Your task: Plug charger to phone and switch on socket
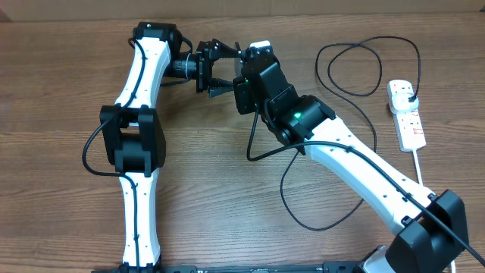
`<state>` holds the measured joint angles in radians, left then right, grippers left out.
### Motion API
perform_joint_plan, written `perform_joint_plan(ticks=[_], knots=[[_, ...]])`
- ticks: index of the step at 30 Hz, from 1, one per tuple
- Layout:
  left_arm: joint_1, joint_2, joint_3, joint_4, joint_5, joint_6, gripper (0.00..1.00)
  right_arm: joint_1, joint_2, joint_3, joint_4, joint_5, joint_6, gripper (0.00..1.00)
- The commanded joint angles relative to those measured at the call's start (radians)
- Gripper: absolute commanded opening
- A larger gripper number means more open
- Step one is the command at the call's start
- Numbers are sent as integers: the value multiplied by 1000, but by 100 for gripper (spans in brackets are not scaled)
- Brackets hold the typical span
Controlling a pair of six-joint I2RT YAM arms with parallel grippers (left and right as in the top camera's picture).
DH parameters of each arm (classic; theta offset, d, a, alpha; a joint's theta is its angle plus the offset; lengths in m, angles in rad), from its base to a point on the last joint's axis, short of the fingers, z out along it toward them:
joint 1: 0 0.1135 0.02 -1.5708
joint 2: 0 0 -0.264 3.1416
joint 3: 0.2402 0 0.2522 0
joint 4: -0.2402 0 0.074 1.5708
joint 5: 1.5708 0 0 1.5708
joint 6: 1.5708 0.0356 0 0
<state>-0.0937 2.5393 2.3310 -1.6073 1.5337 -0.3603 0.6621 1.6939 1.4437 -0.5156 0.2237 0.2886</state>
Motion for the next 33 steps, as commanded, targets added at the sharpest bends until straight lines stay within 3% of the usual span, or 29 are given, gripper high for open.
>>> perform_joint_plan(ticks=[1,33], knots=[[3,2,28,1,46,24,74,5,21,34,4,-8,18,50],[2,2,28,48,47,23,73,5,34,34,36,24,23,27]])
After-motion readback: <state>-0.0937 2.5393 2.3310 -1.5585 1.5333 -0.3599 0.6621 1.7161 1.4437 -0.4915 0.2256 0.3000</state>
